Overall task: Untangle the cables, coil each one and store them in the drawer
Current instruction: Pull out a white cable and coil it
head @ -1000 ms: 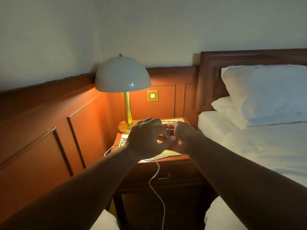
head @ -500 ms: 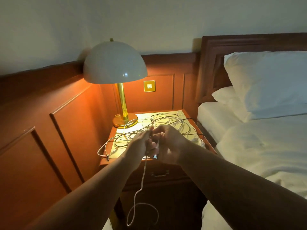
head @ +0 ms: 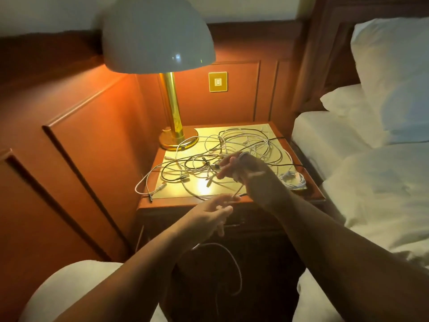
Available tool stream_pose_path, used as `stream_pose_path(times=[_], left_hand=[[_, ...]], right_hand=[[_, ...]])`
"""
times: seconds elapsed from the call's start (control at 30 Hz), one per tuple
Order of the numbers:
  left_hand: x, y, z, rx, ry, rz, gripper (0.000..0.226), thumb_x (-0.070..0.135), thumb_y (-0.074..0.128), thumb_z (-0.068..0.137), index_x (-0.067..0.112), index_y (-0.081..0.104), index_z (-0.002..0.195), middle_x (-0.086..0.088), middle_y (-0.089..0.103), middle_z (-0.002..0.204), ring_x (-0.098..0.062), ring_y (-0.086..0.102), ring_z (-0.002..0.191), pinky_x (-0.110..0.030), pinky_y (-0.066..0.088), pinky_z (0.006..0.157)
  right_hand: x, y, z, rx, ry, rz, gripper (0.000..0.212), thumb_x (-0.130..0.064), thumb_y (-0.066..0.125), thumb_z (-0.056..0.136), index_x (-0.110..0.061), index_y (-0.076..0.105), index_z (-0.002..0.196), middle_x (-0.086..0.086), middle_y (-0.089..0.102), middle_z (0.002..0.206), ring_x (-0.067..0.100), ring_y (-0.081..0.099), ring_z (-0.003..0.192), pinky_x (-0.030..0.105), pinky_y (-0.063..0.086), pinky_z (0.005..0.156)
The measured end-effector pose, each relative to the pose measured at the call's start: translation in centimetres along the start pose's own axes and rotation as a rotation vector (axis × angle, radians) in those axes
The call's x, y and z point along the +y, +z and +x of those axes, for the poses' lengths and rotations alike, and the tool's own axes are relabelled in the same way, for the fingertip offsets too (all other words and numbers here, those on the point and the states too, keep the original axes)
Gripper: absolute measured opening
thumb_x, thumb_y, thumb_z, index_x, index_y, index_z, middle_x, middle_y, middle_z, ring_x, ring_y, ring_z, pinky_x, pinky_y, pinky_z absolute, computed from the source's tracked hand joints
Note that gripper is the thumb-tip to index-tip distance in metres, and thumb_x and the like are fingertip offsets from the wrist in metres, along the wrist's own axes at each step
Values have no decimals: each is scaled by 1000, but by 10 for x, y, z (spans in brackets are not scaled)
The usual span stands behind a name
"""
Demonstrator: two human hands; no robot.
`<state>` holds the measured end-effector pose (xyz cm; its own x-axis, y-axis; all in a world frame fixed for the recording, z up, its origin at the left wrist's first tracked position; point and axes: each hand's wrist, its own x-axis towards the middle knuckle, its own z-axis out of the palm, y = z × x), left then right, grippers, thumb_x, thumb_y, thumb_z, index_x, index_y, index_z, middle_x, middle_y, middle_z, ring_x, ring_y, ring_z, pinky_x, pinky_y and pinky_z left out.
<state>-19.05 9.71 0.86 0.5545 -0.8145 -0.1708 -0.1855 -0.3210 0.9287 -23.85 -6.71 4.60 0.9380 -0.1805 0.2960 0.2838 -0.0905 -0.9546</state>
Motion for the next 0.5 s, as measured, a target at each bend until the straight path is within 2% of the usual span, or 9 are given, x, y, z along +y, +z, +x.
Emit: stream_pose_path(times=[0.03,0.1,0.17,0.2,0.27,0.37,0.4,0.43,0.5], left_hand=[[-3,-1,1,-20,-46,19,32,22,51,104,52,51,117,8,58,88,-16,55,75,-25,48,68],[-16,-5,7,-3,-73,220,41,18,53,102,54,48,122,11,58,95,-12,56,78,-19,45,65],[-26,-10,17,62,23,626,31,18,52,101,40,56,122,13,59,92,-8,61,81,-18,48,66],[-29,-13,21,113,55,748,20,20,52,101,33,61,113,11,62,90,-11,63,81,-24,52,67],[-33,-20,26,223,93,809,15,27,54,99,23,68,99,5,67,89,-14,64,79,-36,57,72],[-40,-31,32,314,199,712,15,33,60,96,22,69,99,4,68,94,-9,62,83,-34,57,75],[-40,-34,35,329,213,651,14,34,63,95,22,69,99,6,68,94,-7,62,83,-31,56,74],[-43,-36,38,344,202,581,13,35,65,93,23,68,96,8,67,92,-6,62,83,-28,55,73],[-41,-35,44,363,126,393,14,37,68,90,23,68,90,8,66,87,-7,63,79,-26,54,70]], right_hand=[[12,-2,-4,-44,-62,-275,22,-25,41,101,-14,60,95,11,67,99,23,67,94,36,53,87],[38,-2,-10,-204,-93,-789,18,-28,41,101,-21,58,97,7,67,104,20,64,94,33,51,79],[61,0,-14,-297,-6,-1058,15,-26,46,102,-19,60,104,5,68,107,21,62,98,36,49,81],[66,3,-15,-283,63,-1092,14,-27,47,102,-22,59,105,4,67,108,21,61,99,37,49,82],[70,5,-10,-243,215,-1055,17,-33,39,105,-28,55,101,3,65,107,21,59,96,39,48,80],[64,13,3,-283,401,-838,27,-31,31,108,-29,47,86,8,59,96,26,58,94,42,48,81],[64,14,7,-311,493,-696,31,-35,33,108,-27,50,82,8,57,89,25,58,90,41,50,79],[63,12,8,-310,599,-487,37,-43,35,106,-21,55,82,7,55,83,23,57,82,37,50,70],[64,4,10,-296,824,-31,50,-52,37,102,-10,59,86,5,43,66,16,42,57,28,33,51]])
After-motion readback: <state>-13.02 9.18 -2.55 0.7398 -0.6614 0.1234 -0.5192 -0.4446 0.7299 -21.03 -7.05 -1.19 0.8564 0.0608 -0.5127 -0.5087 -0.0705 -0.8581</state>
